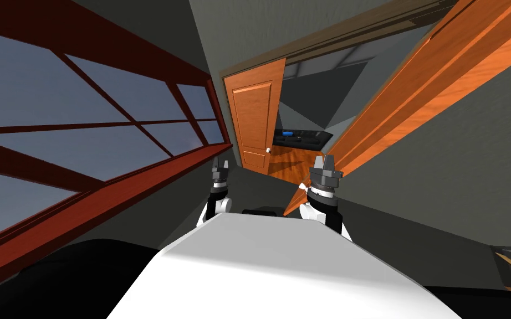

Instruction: Pull the door open

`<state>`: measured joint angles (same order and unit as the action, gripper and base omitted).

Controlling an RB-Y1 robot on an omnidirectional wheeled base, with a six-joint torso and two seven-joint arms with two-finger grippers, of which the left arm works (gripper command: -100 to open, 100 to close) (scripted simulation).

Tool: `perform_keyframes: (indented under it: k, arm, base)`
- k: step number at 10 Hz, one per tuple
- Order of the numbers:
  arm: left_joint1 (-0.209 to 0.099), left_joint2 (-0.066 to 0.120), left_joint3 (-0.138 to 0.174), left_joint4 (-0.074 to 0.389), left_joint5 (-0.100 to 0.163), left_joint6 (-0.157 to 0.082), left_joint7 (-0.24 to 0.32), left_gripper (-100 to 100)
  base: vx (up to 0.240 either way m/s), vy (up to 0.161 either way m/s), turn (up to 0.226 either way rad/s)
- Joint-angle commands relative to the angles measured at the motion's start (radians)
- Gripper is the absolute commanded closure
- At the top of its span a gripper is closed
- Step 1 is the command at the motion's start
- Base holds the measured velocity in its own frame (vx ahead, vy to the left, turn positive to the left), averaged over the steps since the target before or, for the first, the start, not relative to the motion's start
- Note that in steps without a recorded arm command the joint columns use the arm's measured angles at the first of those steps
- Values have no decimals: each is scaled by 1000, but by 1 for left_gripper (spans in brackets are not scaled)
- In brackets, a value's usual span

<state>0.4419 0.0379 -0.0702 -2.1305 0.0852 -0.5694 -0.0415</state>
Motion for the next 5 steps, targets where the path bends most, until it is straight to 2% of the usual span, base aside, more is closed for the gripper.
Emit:
perform_keyframes:
  k: [1, 5]
  arm:
    - [-8, 5, -2, 29, -6, -5, -35, -100]
    - [-27, 18, -5, 99, -21, -14, -119, -100]
  base:
    - [78, -12, -74]
    - [72, -9, -69]
